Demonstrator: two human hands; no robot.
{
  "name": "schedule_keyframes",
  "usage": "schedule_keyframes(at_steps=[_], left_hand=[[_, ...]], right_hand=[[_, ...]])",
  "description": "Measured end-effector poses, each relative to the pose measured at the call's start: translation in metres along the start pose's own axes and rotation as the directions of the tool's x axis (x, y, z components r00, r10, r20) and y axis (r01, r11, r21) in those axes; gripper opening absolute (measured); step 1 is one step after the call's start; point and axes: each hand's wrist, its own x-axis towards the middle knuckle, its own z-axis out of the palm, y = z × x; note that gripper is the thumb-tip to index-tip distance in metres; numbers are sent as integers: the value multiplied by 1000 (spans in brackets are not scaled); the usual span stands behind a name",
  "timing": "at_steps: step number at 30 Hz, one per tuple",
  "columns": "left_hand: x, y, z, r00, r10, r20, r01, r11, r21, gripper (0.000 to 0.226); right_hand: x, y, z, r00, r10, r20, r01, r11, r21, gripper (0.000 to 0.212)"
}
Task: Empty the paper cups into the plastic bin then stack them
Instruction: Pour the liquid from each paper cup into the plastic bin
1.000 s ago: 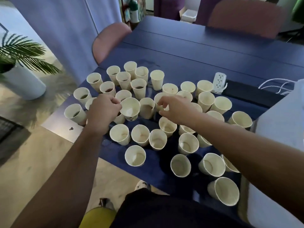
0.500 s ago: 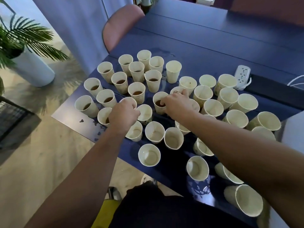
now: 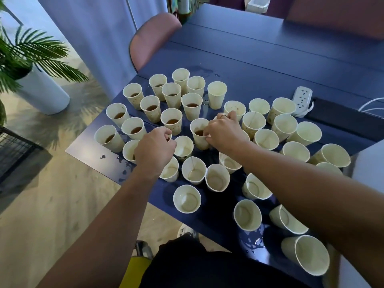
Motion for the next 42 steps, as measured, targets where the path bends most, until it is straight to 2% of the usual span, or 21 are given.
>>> schedule_keyframes(at_steps=[6, 10, 13, 15, 23, 29, 33, 35, 38, 40, 42], left_hand=[[-13, 17, 1, 995, 76, 70, -70, 994, -88, 42], [-21, 37, 8, 964, 171, 203, -105, 948, -300, 60], [-30, 55, 18, 933, 269, 237, -140, 882, -451, 79], [-39, 68, 24, 915, 318, 249, -150, 840, -522, 83], [-75, 138, 40, 859, 479, 180, -252, 702, -666, 52], [-104, 184, 48, 788, 591, 172, -277, 590, -759, 47], [-124, 216, 53, 749, 643, 159, -267, 513, -816, 46], [-131, 233, 56, 723, 670, 169, -242, 474, -846, 47], [-143, 256, 57, 666, 721, 189, -248, 453, -856, 50], [-152, 270, 58, 637, 744, 202, -265, 458, -848, 46], [-162, 282, 61, 611, 760, 221, -263, 458, -849, 45]], right_hand=[[-22, 13, -29, 985, -22, -172, 29, 999, 42, 21], [-48, 24, -59, 950, -50, -307, 68, 996, 50, 18], [-74, 33, -81, 904, -72, -421, 109, 992, 65, 11], [-93, 40, -92, 868, -78, -491, 126, 990, 66, 6], [-168, 82, -121, 800, 66, -597, -20, 996, 83, 13], [-223, 110, -132, 776, 157, -610, -93, 986, 136, 8], [-263, 126, -141, 774, 280, -569, -167, 956, 243, 8], [-280, 134, -145, 747, 347, -567, -219, 934, 283, 11], [-301, 142, -151, 671, 455, -586, -267, 885, 381, 28], [-311, 145, -153, 640, 571, -513, -297, 800, 521, 62], [-320, 150, -152, 609, 695, -382, -301, 648, 699, 95]])
